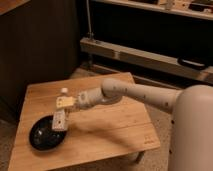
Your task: Place the bottle in the ceramic bowl
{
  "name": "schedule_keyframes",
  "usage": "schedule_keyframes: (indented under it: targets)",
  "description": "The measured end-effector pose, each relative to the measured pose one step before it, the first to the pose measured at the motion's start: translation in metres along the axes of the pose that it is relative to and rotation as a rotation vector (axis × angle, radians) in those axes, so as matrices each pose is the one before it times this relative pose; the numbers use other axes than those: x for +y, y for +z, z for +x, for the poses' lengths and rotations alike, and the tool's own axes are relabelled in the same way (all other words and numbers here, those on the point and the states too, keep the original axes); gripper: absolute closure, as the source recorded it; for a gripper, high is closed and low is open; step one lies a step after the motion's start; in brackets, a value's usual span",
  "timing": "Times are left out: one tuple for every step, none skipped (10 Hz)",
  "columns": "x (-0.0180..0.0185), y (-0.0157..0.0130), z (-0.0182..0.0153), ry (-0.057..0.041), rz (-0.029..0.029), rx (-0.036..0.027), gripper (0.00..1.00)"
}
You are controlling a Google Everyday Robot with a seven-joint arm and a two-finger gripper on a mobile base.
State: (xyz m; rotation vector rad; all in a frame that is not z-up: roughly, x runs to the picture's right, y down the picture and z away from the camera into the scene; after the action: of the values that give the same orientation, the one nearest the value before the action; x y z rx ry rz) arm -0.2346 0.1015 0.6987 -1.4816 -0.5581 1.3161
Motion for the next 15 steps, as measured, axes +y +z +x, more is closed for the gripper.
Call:
schedule_keyframes:
  targets:
    - [0.0045, 0.02024, 0.00331, -0.03062, 0.01967, 0.05126, 1.0]
    - [0.00105, 0.01659, 0.0014, -0.02211, 0.01628, 0.04, 1.0]
    - [0.00118, 0.02226, 0.00119, -0.02618, 0.01832, 0.04463, 1.0]
    - [-0.0045, 0.00715, 0.00019, -0.00999, 0.02301, 0.00386, 0.99]
    - [-0.0053, 0.00362, 0.00052, -0.00967, 0.0314, -0.00009, 0.94]
    - [-0.00941, 0.00807, -0.00219, -0.01078, 0.03994, -0.00286, 0.82]
    - [-0.00761, 0.00048, -0.00323, -0.00002, 0.01737, -0.01329, 0.73]
    - [-0.0059, -0.00172, -0.00351, 0.00165, 0.01267, -0.0151, 0.62]
    - [-0.00363, 0.00076, -0.00407, 0.00523, 0.0019, -0.01746, 0.53]
    - [-0.00458, -0.00095, -0.00456, 0.012, -0.00573, -0.02067, 0.43]
    - [-0.00555, -0.0015, -0.00507, 0.01541, -0.00521, -0.02171, 0.32]
    - [-0.00188, 0.00085, -0.00349, 0.00701, -0.0018, -0.01015, 0.25]
    - [0.00075, 0.00538, -0.00204, 0.00638, 0.00637, -0.00382, 0.2]
    - [-0.00069, 0.00128, -0.00068, 0.0067, 0.00977, -0.00888, 0.2]
    - [-0.00078, -0.00055, -0.00242, 0.01196, 0.00615, -0.01305, 0.2]
